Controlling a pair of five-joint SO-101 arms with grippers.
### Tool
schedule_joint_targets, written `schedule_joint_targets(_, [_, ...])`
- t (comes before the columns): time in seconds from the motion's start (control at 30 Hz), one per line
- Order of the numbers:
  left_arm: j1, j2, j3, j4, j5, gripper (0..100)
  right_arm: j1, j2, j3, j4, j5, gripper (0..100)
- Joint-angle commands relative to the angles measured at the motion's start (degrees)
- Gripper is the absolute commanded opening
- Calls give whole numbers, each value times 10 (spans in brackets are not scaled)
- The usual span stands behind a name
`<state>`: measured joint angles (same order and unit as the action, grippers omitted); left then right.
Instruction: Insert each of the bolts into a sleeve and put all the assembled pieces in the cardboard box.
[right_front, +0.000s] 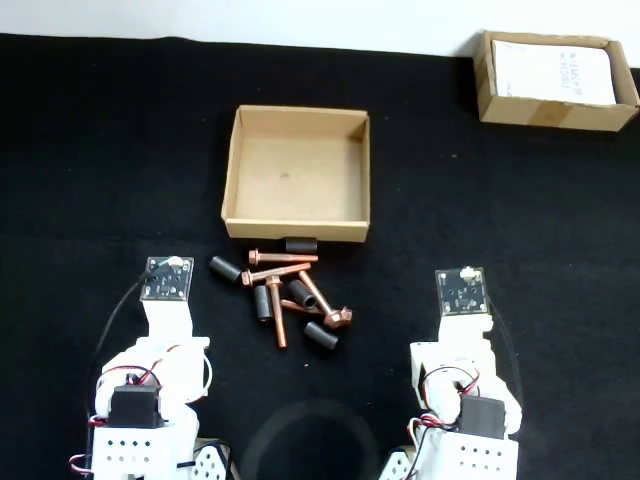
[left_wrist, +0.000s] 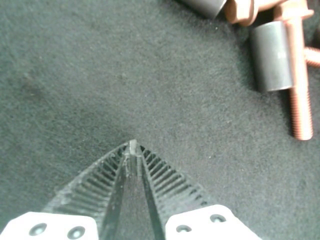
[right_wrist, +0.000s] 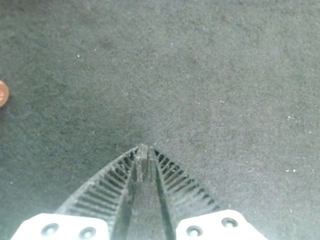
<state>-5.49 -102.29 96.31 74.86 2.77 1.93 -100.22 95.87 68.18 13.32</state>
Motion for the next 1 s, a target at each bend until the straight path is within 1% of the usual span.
schedule_joint_targets(0.0, [5, -4, 8, 4, -1, 9, 5, -4, 74, 3, -3, 5])
schedule_joint_targets(0.47, [5, -4, 8, 4, -1, 9, 5, -4, 74, 3, -3, 5])
schedule_joint_targets(0.57, [14, -4, 9, -1, -2, 9, 5, -4, 74, 3, -3, 5])
schedule_joint_targets(0.63, [37, -4, 9, -1, -2, 9, 5, -4, 74, 3, -3, 5])
schedule_joint_targets(0.77, [126, -4, 9, -12, -2, 9, 5, -4, 74, 3, -3, 5])
schedule_joint_targets(0.87, [135, -4, -11, -4, -3, 9, 5, -4, 74, 3, -3, 5])
schedule_joint_targets(0.97, [134, -4, -83, 14, -3, 9, 5, -4, 74, 3, -3, 5])
